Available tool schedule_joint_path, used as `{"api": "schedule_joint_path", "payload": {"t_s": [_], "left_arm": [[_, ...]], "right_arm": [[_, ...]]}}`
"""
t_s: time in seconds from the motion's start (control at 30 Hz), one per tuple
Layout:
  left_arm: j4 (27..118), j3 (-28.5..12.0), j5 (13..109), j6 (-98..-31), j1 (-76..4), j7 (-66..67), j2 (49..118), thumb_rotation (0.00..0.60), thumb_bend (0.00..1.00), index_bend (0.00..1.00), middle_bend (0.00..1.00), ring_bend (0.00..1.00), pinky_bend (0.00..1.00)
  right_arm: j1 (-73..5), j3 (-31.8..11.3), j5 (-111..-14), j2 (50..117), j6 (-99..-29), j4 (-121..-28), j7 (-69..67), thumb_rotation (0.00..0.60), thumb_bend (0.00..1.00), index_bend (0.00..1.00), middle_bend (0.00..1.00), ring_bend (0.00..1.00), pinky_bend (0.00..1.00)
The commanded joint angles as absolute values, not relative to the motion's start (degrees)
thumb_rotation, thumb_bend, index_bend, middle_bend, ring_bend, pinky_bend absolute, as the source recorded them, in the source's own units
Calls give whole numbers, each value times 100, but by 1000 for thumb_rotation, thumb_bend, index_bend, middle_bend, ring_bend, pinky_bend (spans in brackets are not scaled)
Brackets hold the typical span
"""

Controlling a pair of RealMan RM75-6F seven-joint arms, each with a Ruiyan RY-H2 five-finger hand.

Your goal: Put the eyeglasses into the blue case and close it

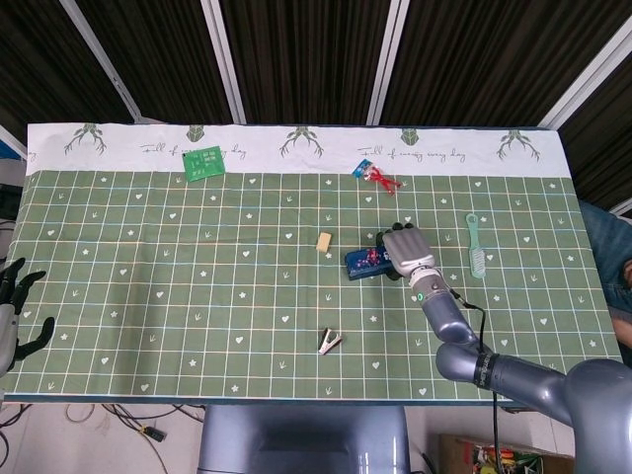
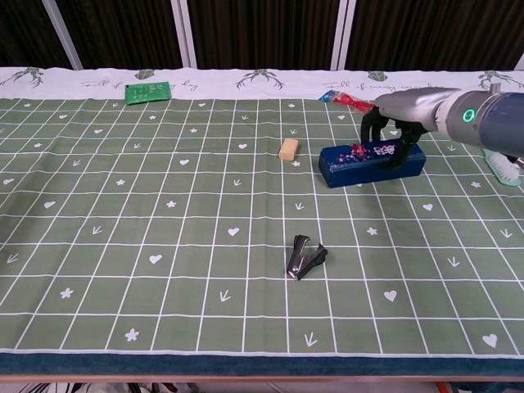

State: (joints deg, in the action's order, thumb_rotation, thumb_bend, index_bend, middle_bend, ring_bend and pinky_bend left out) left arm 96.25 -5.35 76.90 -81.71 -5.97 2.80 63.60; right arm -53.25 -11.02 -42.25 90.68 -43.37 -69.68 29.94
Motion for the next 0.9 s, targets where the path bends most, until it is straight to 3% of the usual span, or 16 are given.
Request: {"api": "schedule_joint_path", "payload": {"t_s": [0.03,0.2,0.3,0.63,0.9], "left_arm": [[9627,-535,7690,-8172,-597,279,6359,600,384,171,0,0,0],[9627,-533,7687,-8169,-596,285,6358,600,384,171,0,0,0],[9625,-533,7687,-8172,-596,289,6360,600,384,171,0,0,0],[9626,-533,7704,-8203,-589,305,6371,600,384,171,0,0,0],[9617,-536,7751,-8254,-589,345,6402,600,384,171,0,0,0]], "right_arm": [[-5323,-1086,-4221,9039,-4355,-7014,2999,600,407,366,294,192,219],[-5290,-1024,-4252,8884,-4390,-7216,3019,600,366,179,126,113,219],[-5248,-969,-4309,8758,-4462,-7373,3054,600,288,124,101,105,218],[-4450,-714,-5250,8114,-5846,-8483,2646,600,245,113,92,105,217],[-3215,-72,-6742,7629,-7569,-9155,1755,600,244,114,93,107,217]]}}
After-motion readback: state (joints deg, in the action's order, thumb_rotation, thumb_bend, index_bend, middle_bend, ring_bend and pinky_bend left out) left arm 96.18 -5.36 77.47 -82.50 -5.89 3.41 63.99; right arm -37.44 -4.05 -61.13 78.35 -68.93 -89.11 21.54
